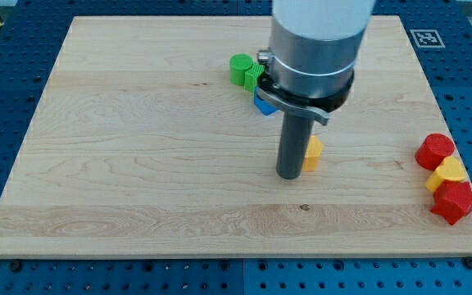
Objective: Move the yellow hexagon above the red circle
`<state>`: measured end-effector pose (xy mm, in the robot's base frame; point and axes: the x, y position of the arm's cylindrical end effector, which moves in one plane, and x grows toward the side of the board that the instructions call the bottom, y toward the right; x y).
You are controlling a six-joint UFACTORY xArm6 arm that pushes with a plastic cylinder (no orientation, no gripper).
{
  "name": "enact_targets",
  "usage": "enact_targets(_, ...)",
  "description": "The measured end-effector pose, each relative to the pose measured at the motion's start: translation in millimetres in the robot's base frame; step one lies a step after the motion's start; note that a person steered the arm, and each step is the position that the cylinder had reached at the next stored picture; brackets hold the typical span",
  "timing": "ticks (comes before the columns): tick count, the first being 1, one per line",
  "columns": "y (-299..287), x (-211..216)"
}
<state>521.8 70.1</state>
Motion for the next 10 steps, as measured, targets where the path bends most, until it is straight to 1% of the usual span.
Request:
enact_targets(1,8.7,-4.5)
enact_targets(2,8.7,-22.7)
enact_targets(4,10.3,-25.4)
enact_targets(8,58.2,-26.3)
enact_targets(10,29.9,-40.5)
